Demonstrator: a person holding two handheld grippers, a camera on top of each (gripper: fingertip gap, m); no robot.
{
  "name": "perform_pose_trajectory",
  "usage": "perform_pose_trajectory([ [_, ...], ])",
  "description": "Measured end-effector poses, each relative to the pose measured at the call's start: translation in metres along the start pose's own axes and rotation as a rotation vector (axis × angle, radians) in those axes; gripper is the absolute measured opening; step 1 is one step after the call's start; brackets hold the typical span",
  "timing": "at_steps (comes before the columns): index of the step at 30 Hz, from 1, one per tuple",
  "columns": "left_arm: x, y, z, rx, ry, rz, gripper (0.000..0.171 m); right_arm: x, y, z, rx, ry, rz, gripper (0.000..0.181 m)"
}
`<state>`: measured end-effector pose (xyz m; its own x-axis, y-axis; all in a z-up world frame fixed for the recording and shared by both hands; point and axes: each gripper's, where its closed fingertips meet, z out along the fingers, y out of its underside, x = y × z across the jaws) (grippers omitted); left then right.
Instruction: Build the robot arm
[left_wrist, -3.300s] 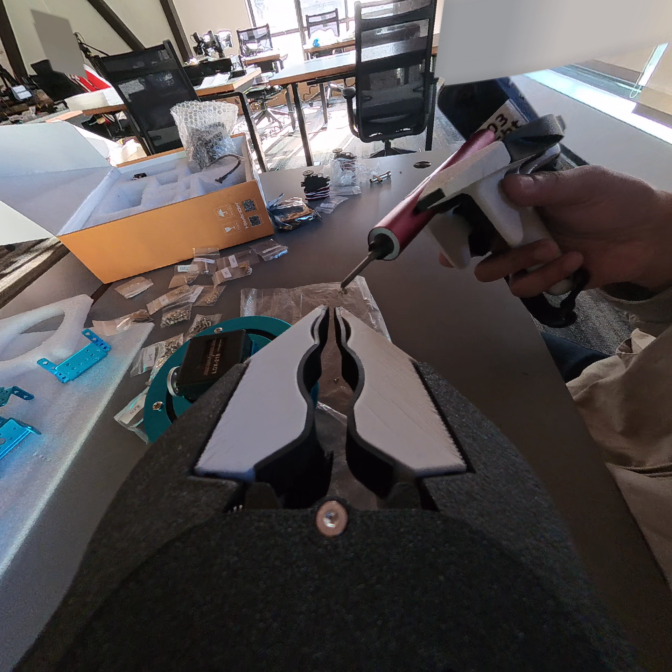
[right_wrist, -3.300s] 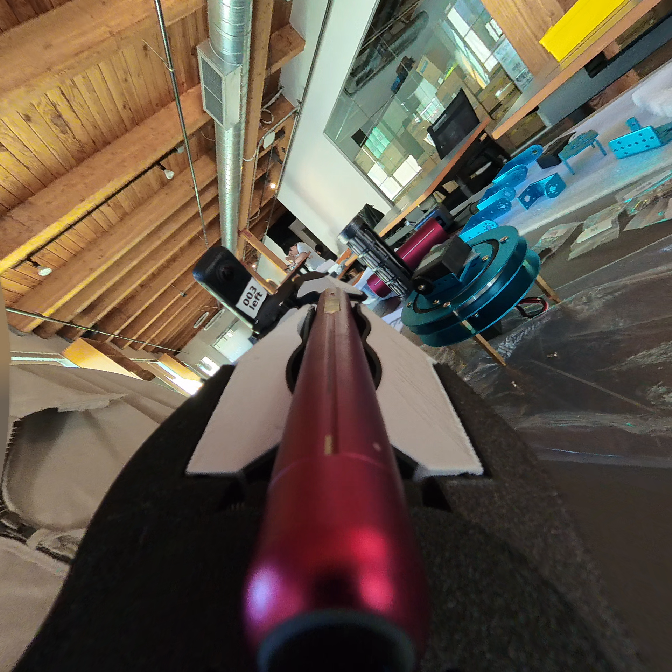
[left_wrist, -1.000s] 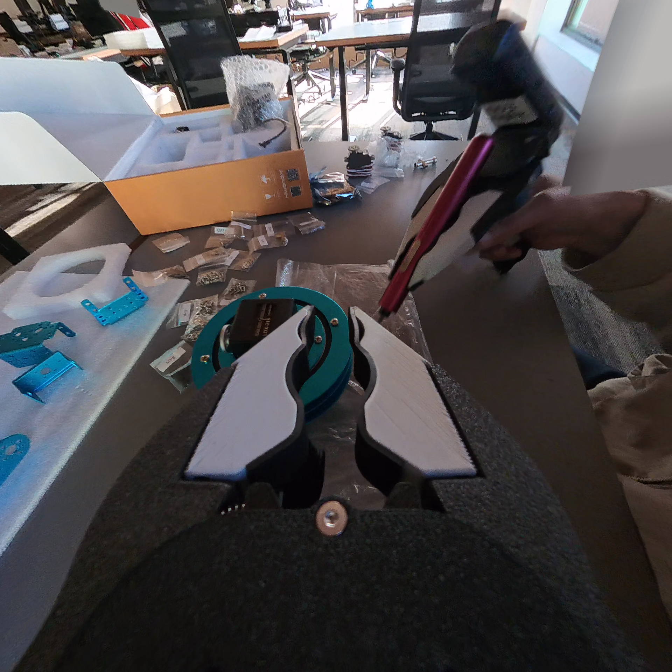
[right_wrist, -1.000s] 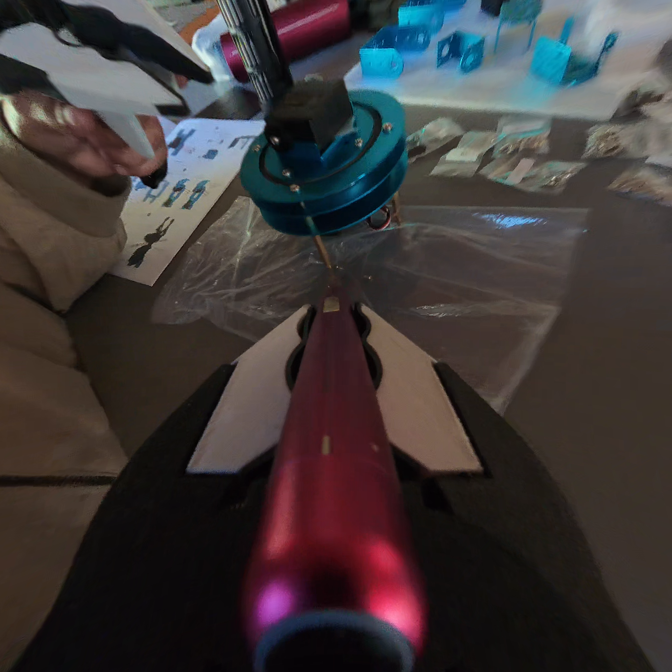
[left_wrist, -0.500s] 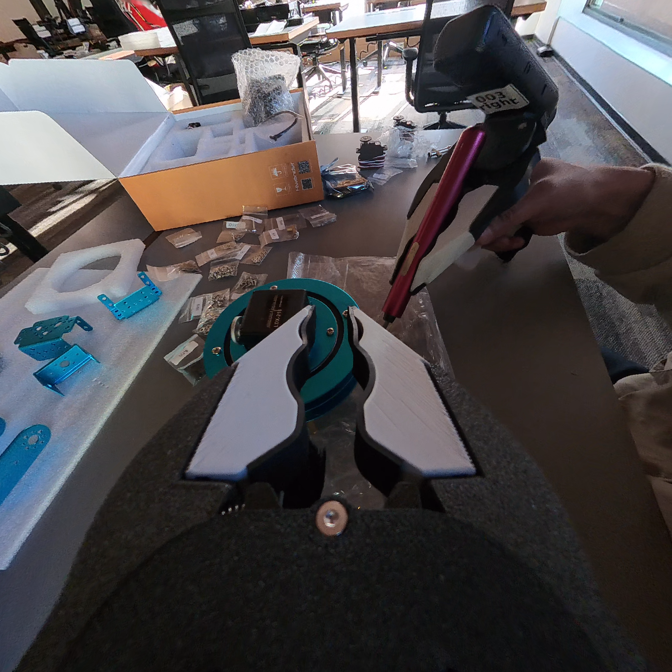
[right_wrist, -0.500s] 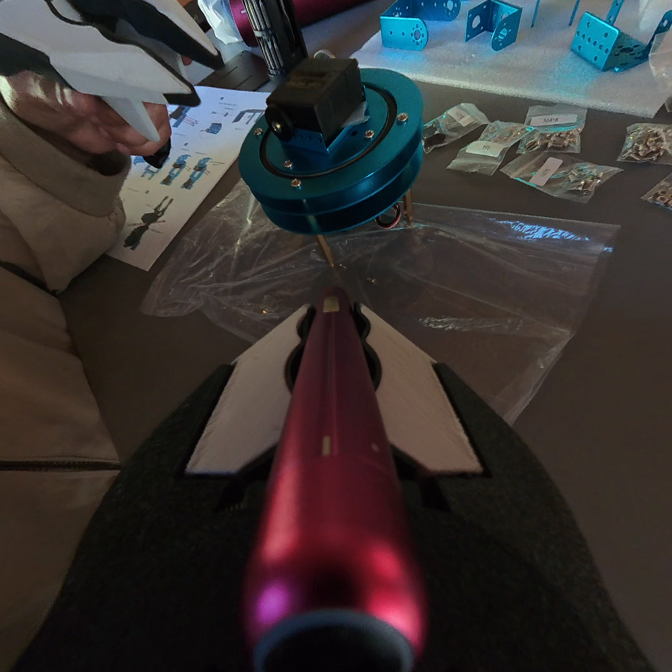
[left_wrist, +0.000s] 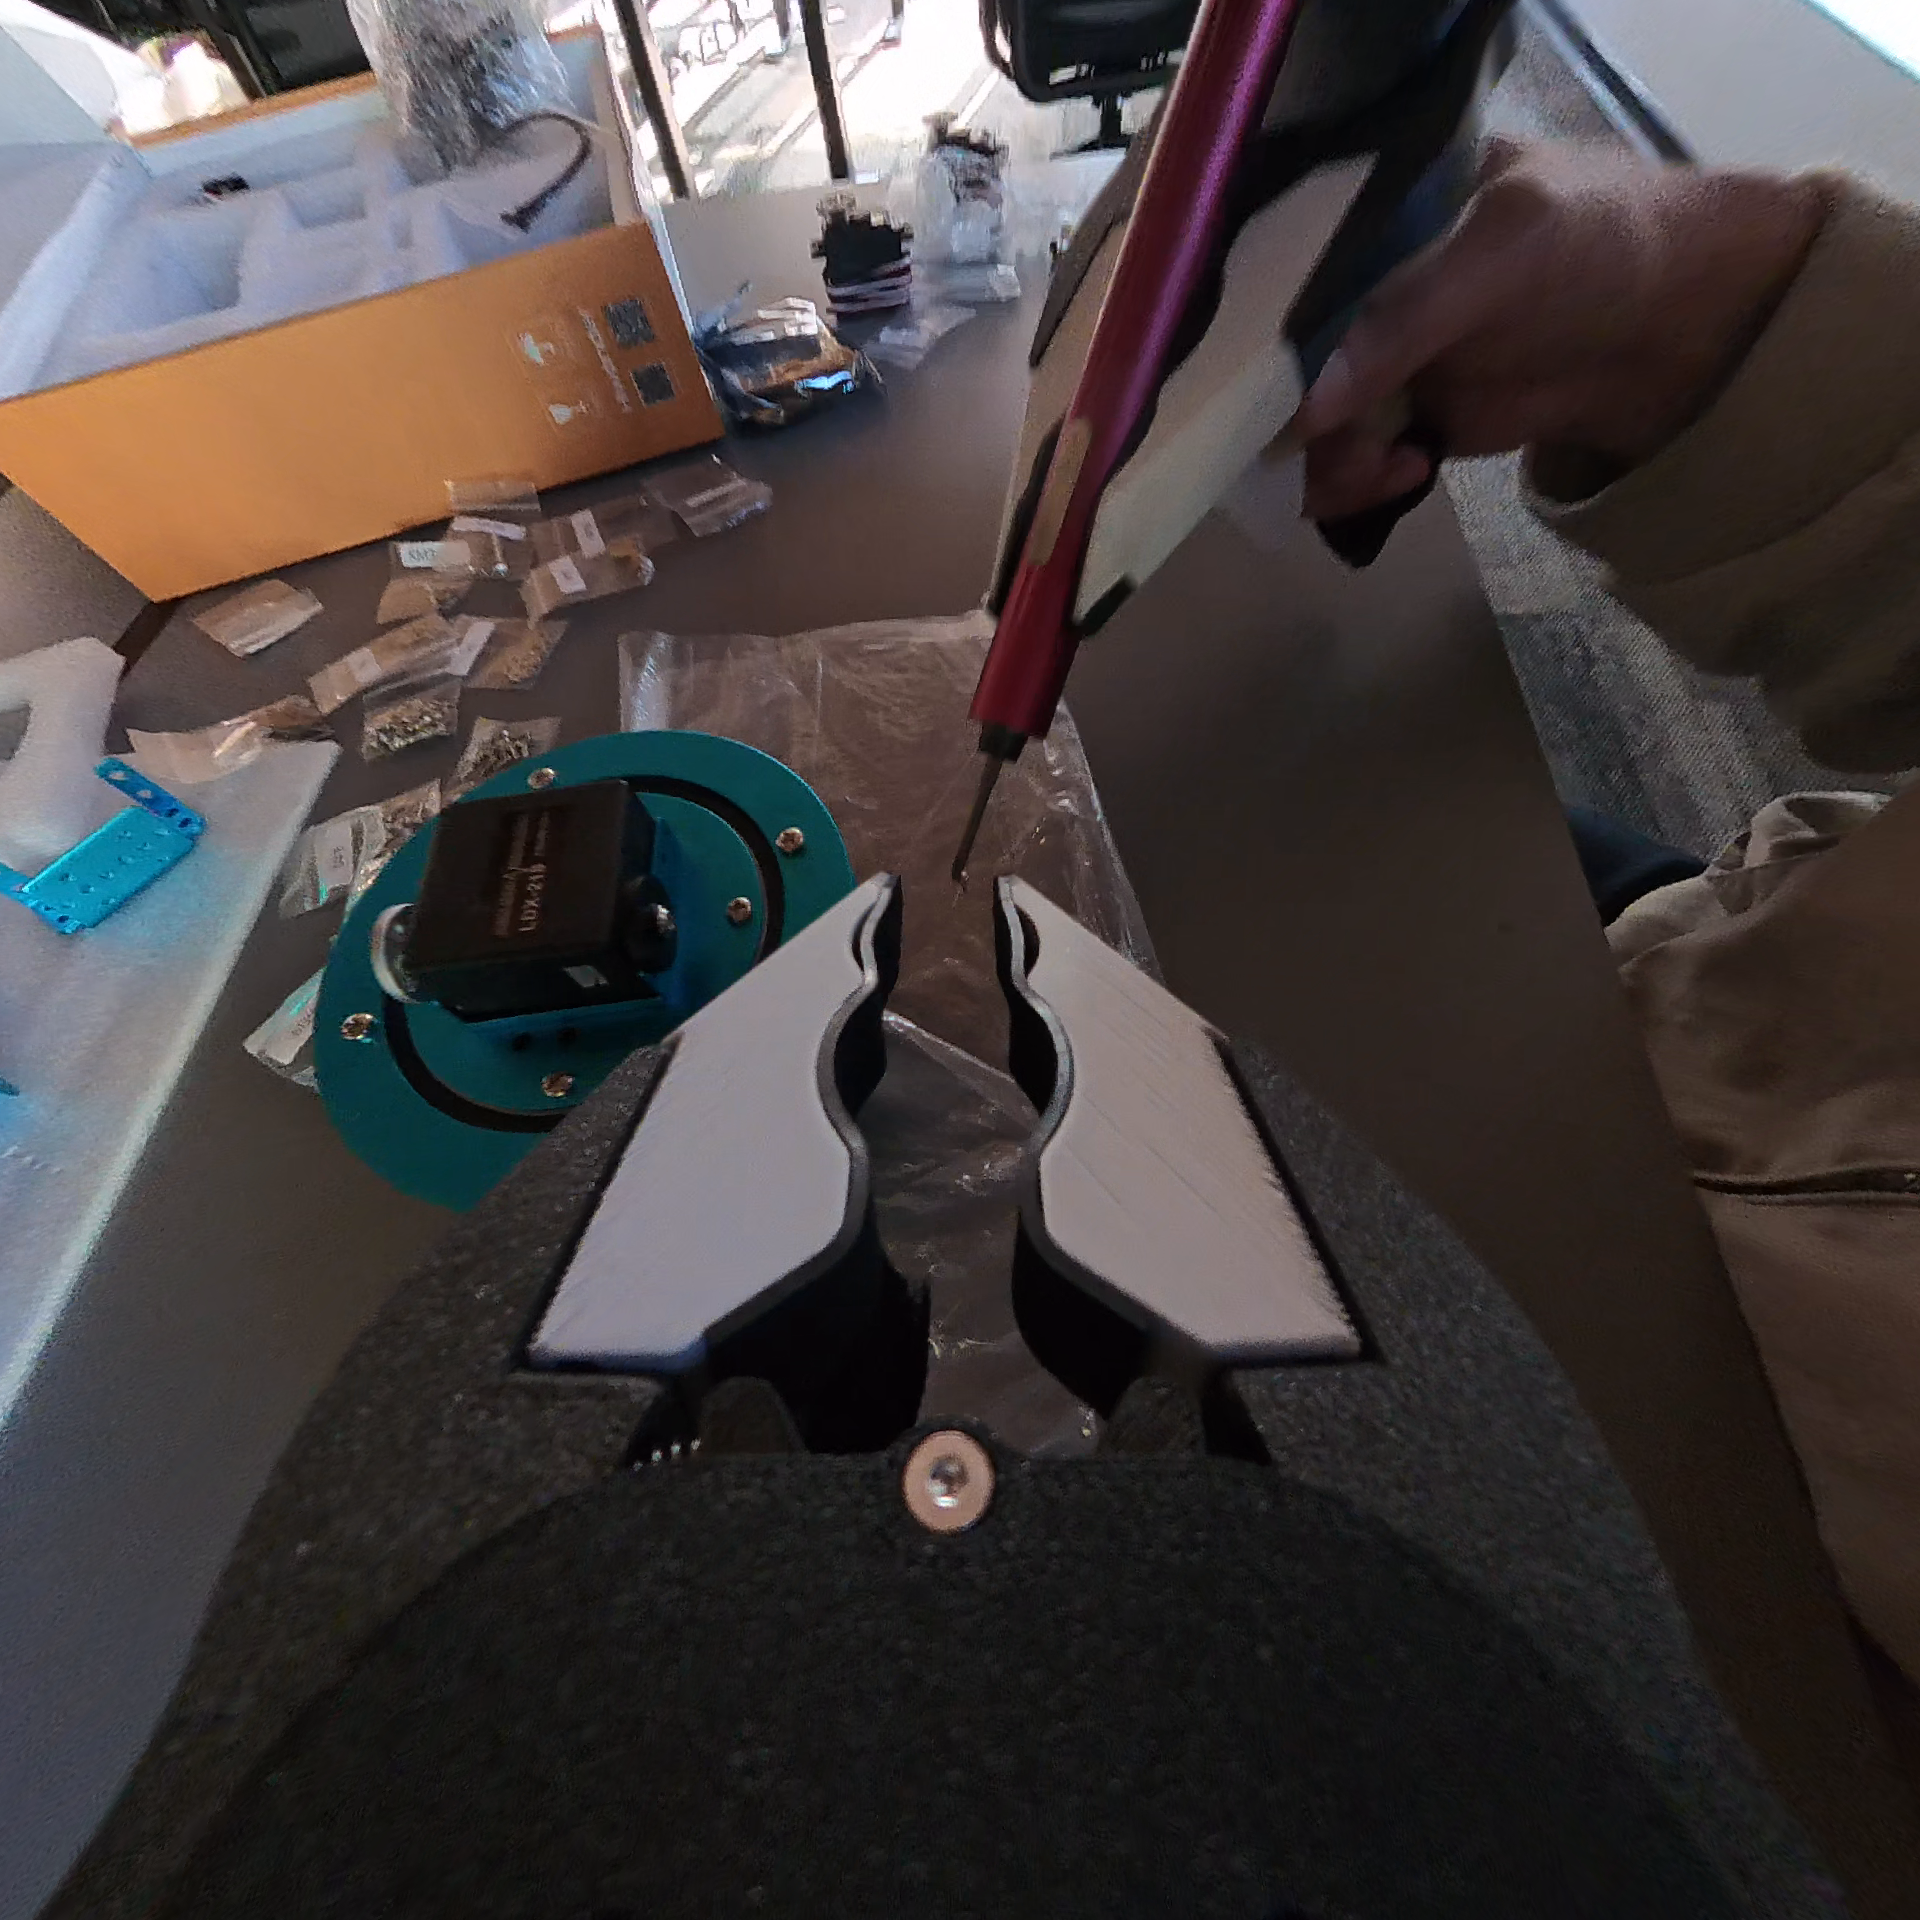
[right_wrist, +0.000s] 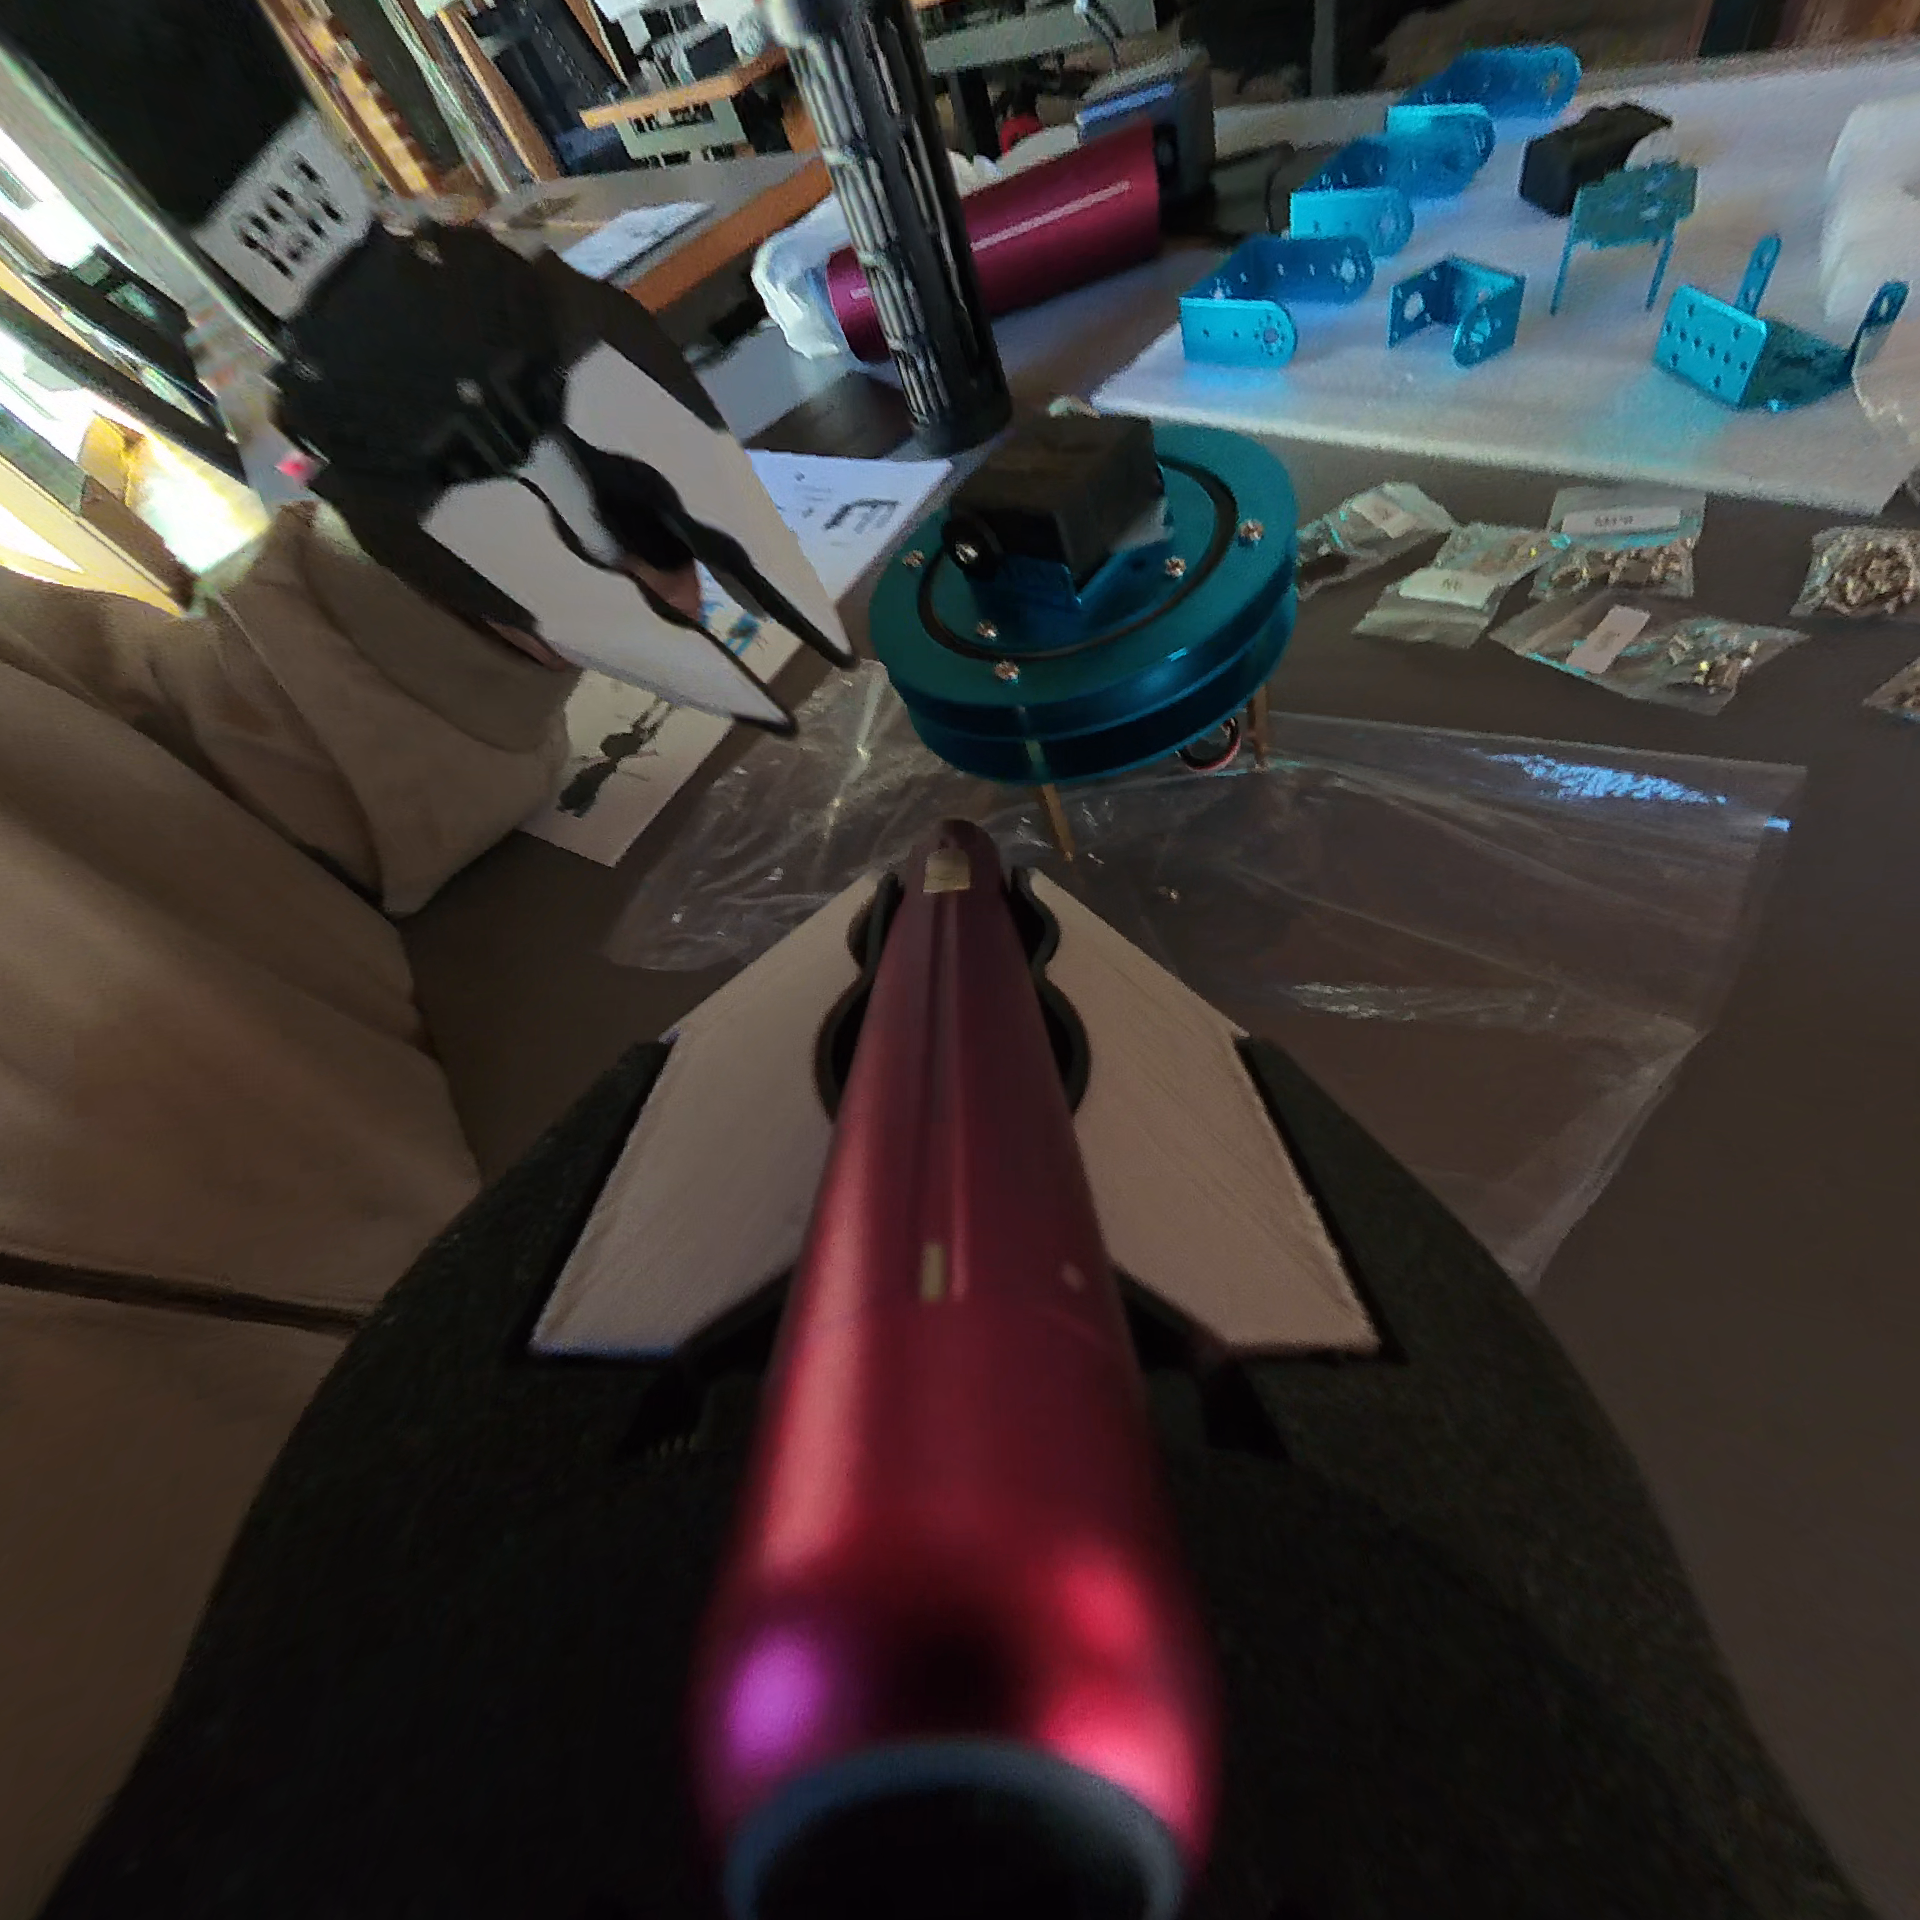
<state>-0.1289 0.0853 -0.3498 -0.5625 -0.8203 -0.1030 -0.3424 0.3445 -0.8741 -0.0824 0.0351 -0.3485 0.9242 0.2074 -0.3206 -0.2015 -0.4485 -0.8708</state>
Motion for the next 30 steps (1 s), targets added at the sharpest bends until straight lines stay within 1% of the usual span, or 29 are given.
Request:
perform_pose_trajectory([
  [3, 0.001, 0.004, 0.008, -0.018, -0.001, -0.021, 0.017, -0.016, -0.014, -0.008, 0.068, -0.053, 0.010, 0.020],
  [6, 0.010, -0.003, 0.011, 0.027, 0.038, -0.029, 0.018, -0.030, -0.027, -0.016, 0.128, -0.101, 0.011, 0.020],
  [11, 0.018, -0.019, 0.006, 0.122, 0.046, 0.038, 0.018, -0.047, -0.043, -0.027, 0.202, -0.179, 0.025, 0.020],
  [13, 0.021, -0.026, 0.002, 0.159, 0.060, 0.036, 0.018, -0.048, -0.045, -0.029, 0.212, -0.183, 0.027, 0.020],
  [20, 0.028, -0.044, -0.007, 0.266, 0.162, -0.085, 0.009, -0.048, -0.047, -0.032, 0.259, -0.205, 0.053, 0.020],
  [24, 0.027, -0.045, -0.007, 0.279, 0.165, -0.100, 0.008, -0.050, -0.047, -0.033, 0.274, -0.221, 0.063, 0.020],
  [26, 0.028, -0.045, -0.006, 0.279, 0.169, -0.101, 0.005, -0.050, -0.047, -0.033, 0.279, -0.226, 0.065, 0.020],
  [27, 0.028, -0.044, -0.006, 0.276, 0.166, -0.094, 0.000, -0.050, -0.048, -0.033, 0.282, -0.227, 0.067, 0.020],
  [30, 0.026, -0.042, -0.005, 0.265, 0.144, -0.068, 0.000, -0.049, -0.047, -0.034, 0.280, -0.222, 0.067, 0.021],
])
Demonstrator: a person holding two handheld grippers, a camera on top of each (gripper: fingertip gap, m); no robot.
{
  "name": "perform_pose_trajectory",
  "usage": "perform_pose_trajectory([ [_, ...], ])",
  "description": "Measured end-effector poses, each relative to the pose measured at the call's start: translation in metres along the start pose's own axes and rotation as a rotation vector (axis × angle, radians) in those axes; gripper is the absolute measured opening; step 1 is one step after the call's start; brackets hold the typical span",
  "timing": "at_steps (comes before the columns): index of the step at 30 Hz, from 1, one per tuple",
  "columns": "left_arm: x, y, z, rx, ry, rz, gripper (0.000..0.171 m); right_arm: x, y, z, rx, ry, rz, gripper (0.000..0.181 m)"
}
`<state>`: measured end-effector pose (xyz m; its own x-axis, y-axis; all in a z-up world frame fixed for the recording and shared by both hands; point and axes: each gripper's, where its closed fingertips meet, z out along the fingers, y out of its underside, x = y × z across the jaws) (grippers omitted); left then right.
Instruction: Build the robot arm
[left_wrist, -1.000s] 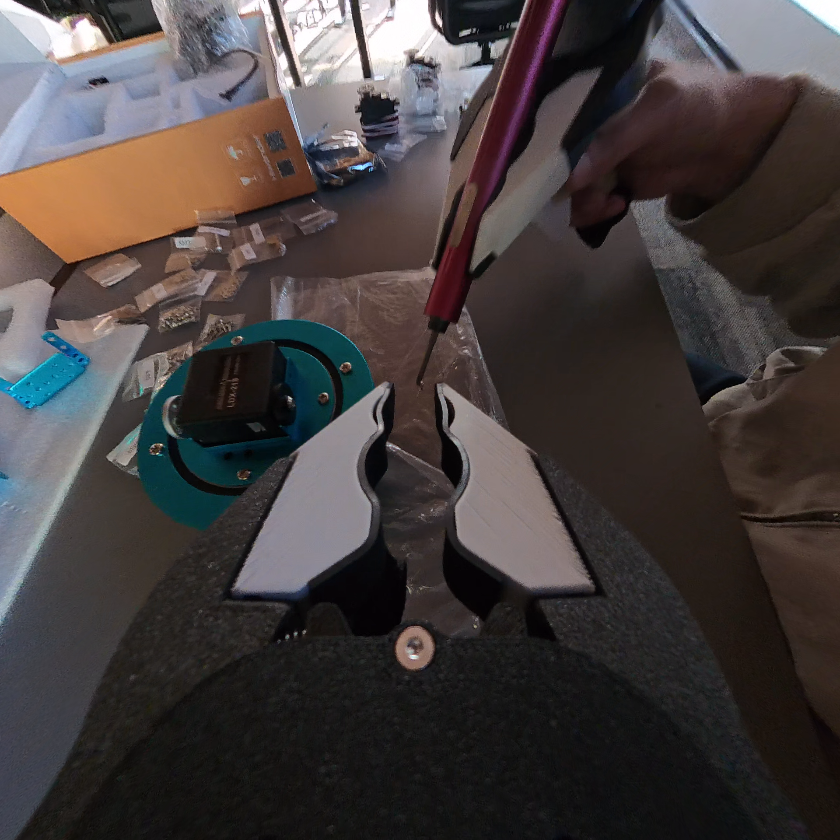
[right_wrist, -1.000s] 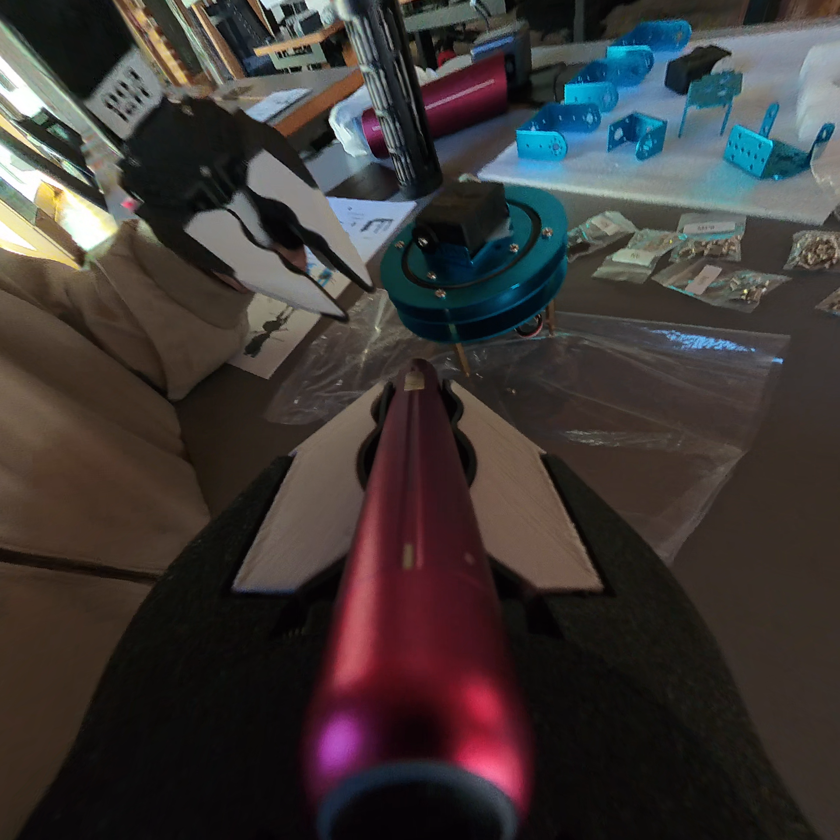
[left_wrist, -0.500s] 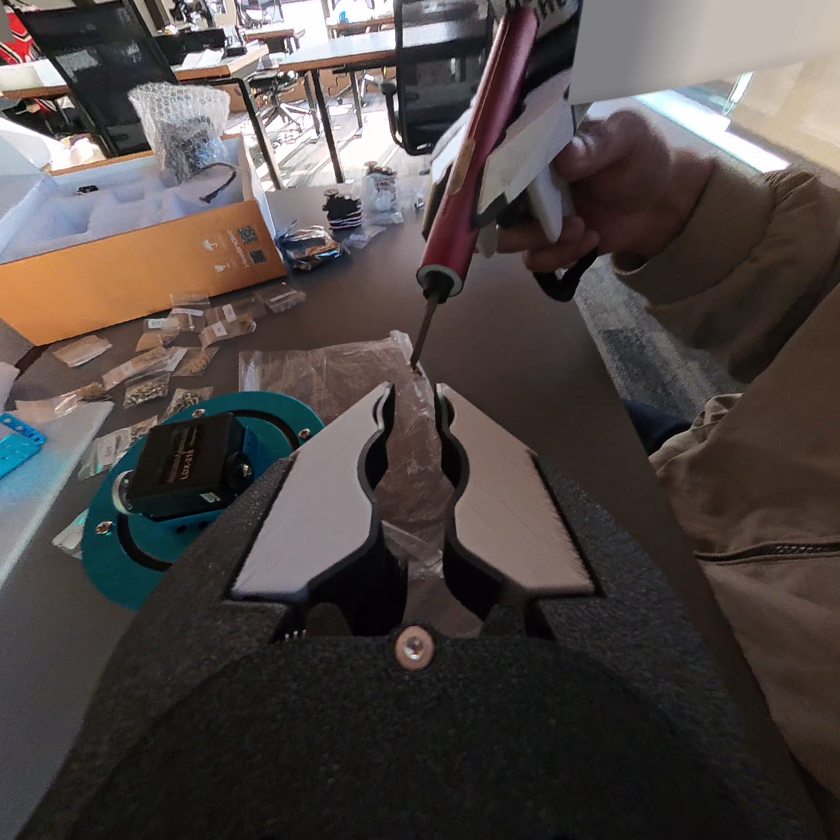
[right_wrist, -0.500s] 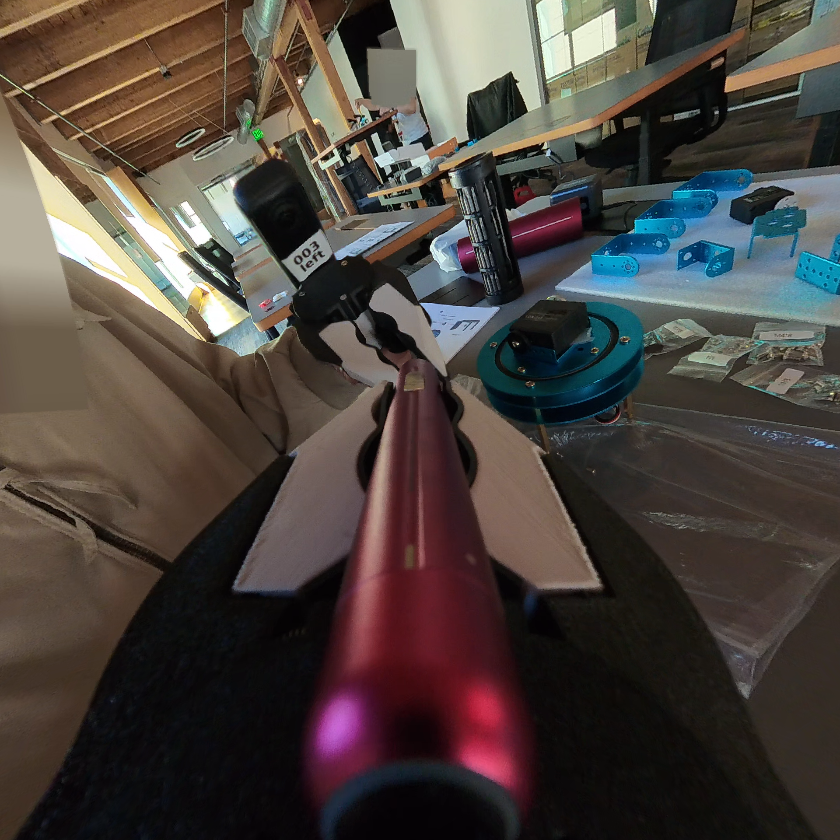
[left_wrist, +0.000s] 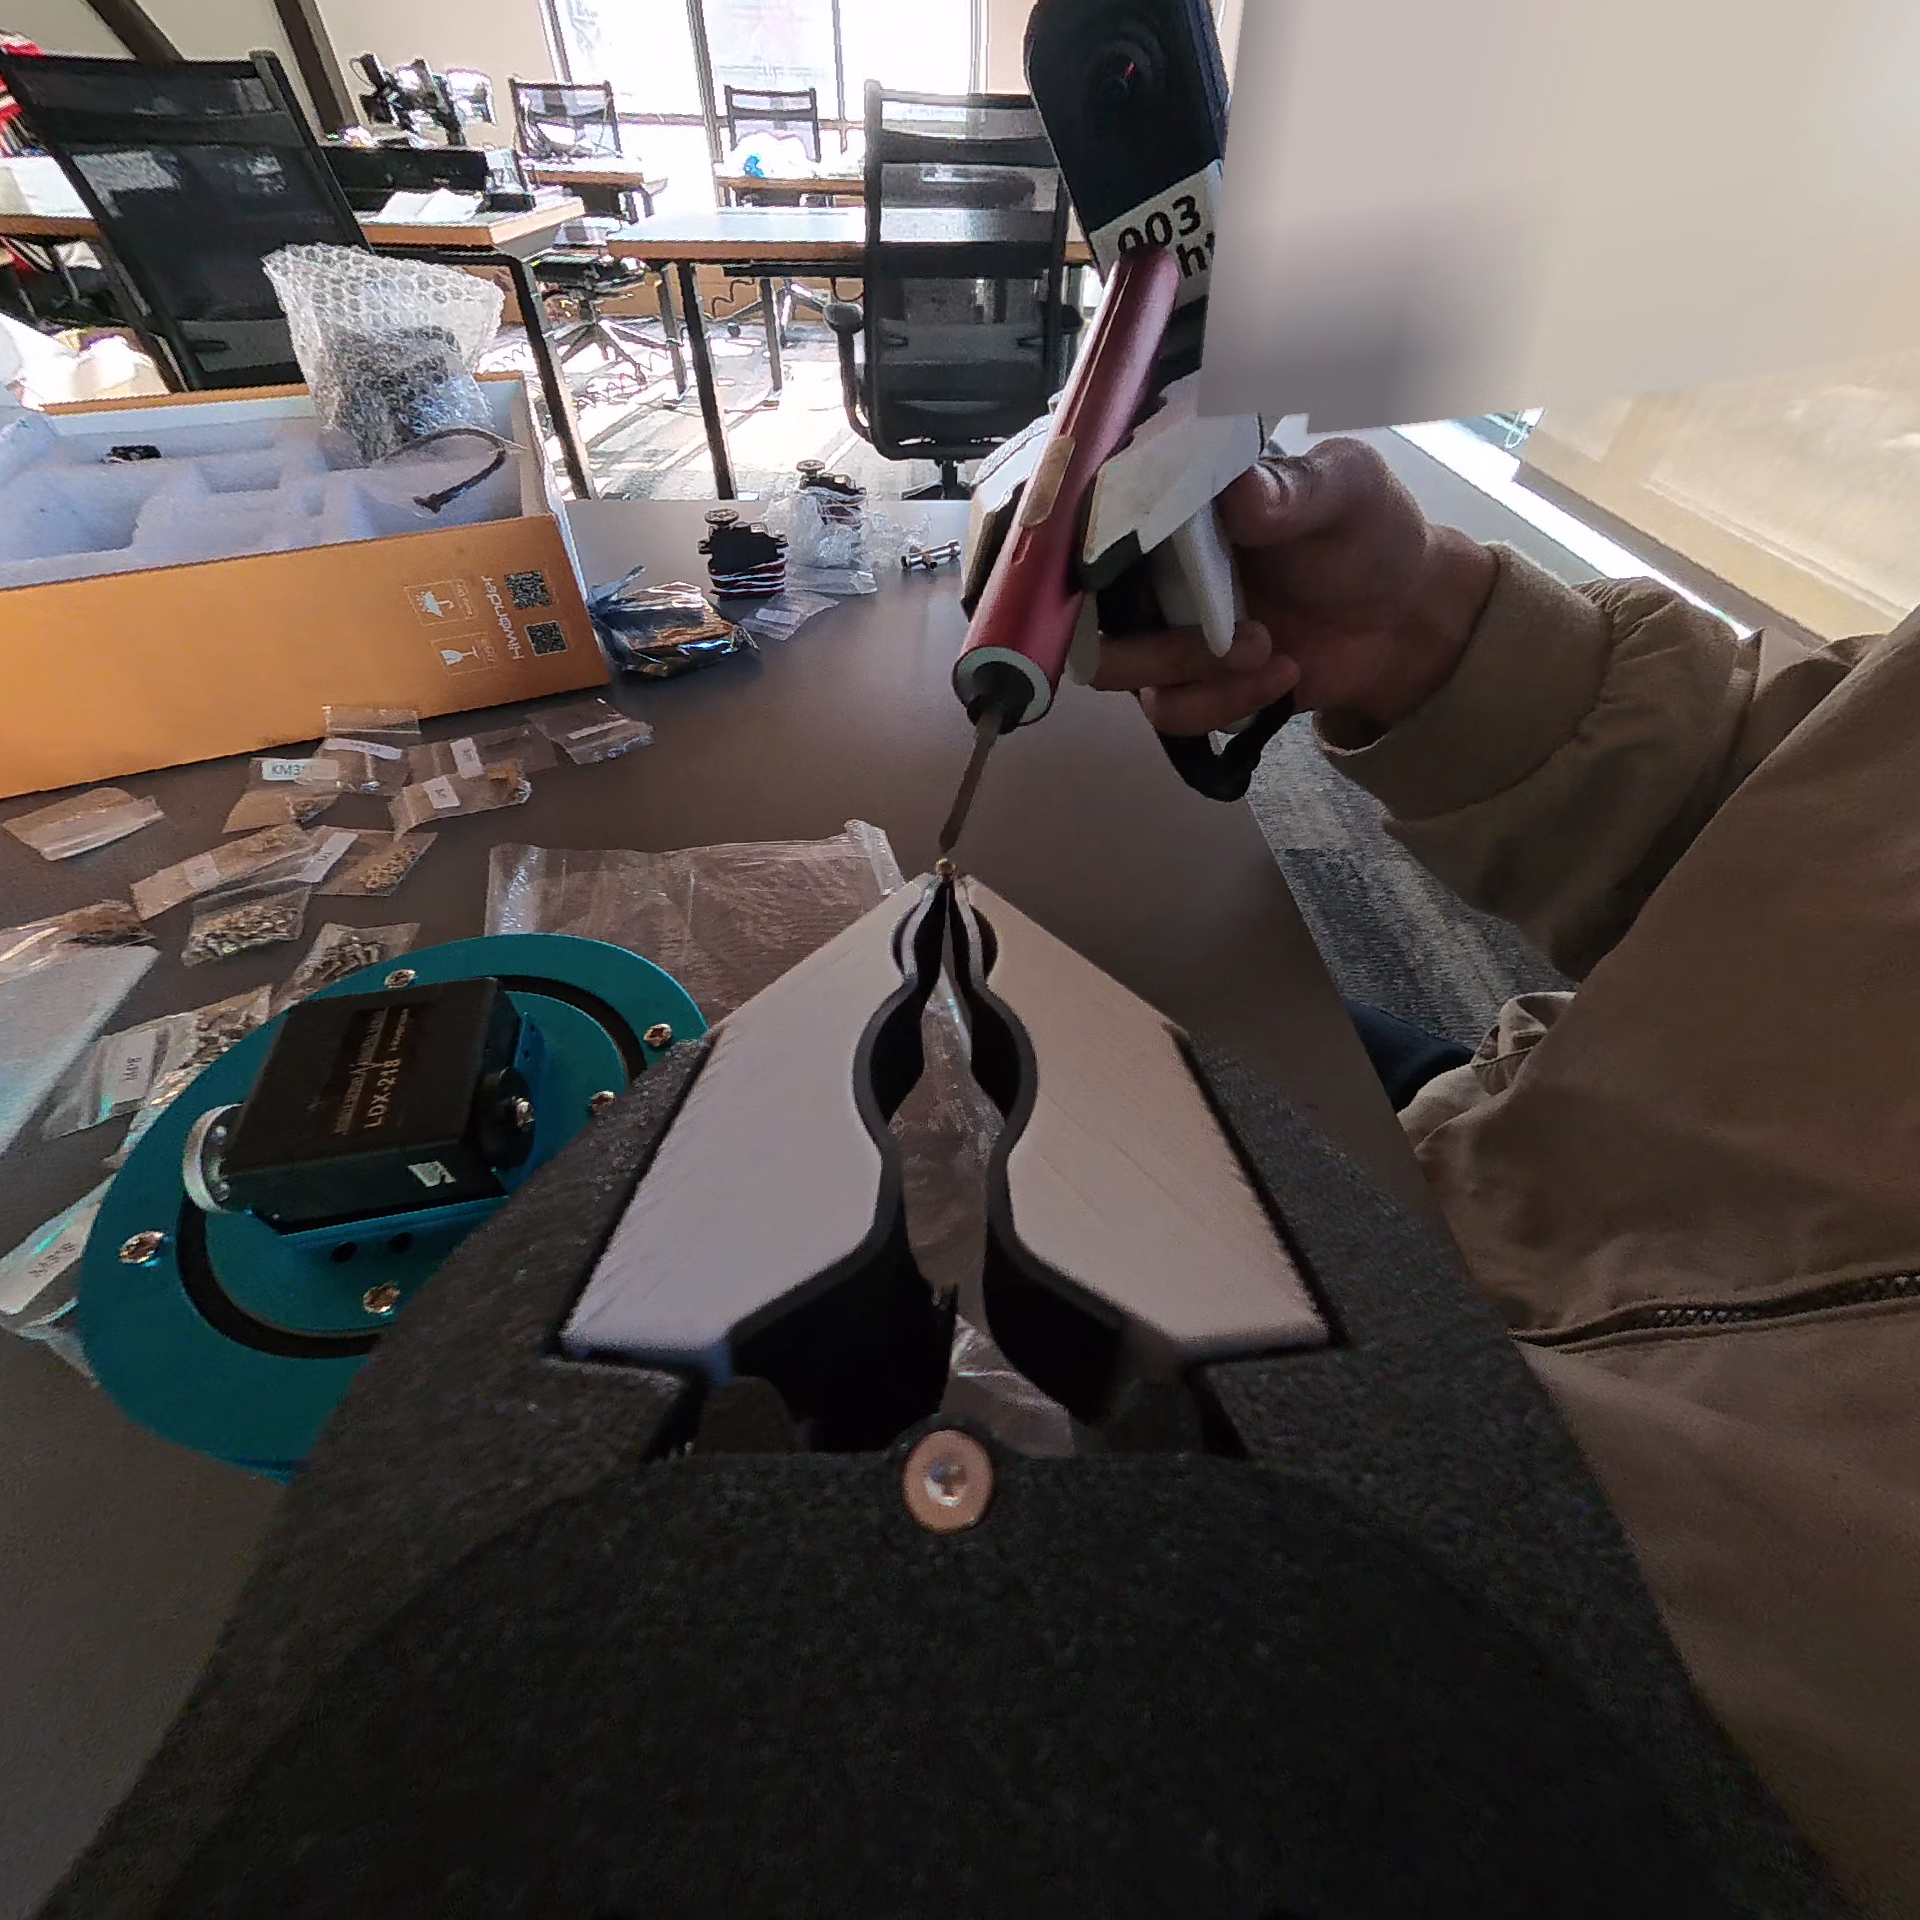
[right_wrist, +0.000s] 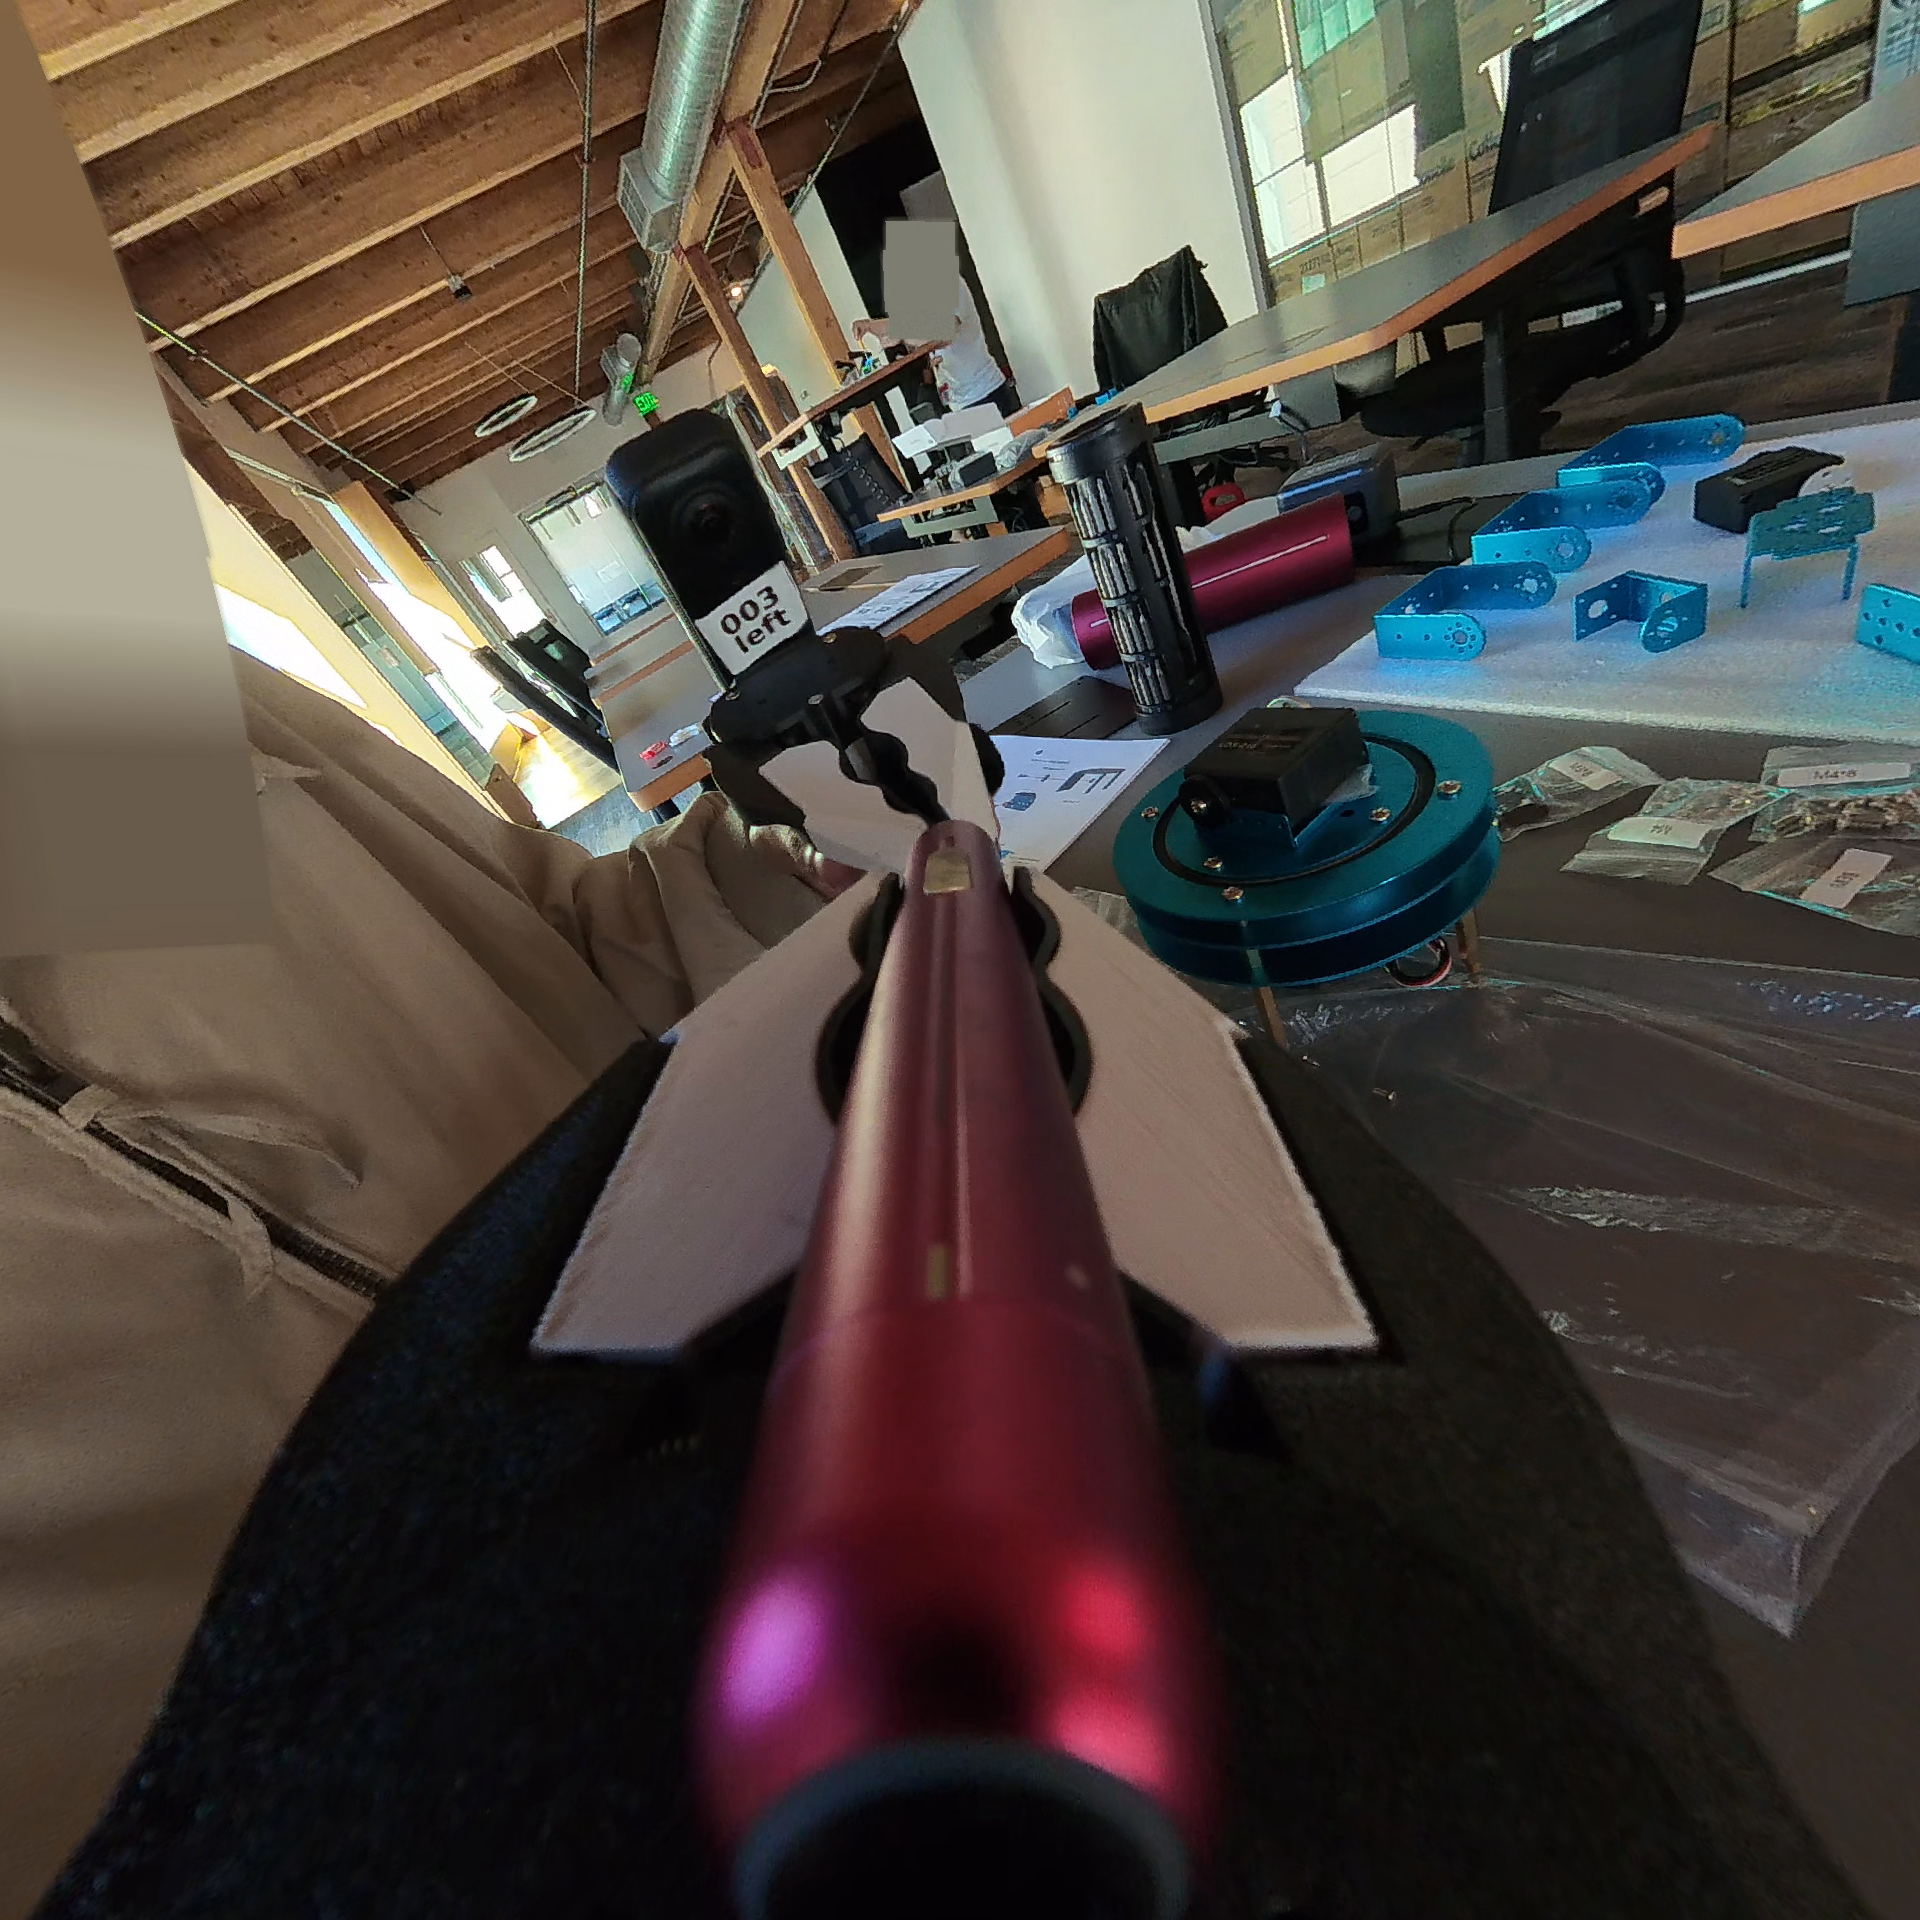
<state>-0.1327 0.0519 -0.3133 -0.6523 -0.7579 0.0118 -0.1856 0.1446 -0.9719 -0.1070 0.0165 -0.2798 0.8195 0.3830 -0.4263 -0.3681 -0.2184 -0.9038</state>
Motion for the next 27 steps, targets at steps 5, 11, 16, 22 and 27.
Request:
perform_pose_trajectory([
  [5, -0.008, 0.007, 0.000, -0.059, -0.076, 0.099, 0.000, 0.001, 0.005, 0.000, -0.031, 0.020, -0.025, 0.021],
  [11, -0.021, 0.020, 0.000, -0.169, -0.209, 0.301, 0.000, 0.001, 0.004, 0.004, -0.065, 0.137, -0.175, 0.020],
  [16, -0.025, 0.028, -0.001, -0.252, -0.283, 0.483, 0.000, -0.010, 0.002, 0.010, -0.143, 0.315, -0.456, 0.020],
  [22, -0.019, 0.029, 0.002, -0.273, -0.288, 0.553, 0.000, -0.022, 0.016, 0.018, -0.290, 0.413, -0.620, 0.020],
  [27, -0.017, 0.027, 0.002, -0.273, -0.290, 0.565, 0.000, -0.023, 0.018, 0.019, -0.308, 0.425, -0.632, 0.019],
])
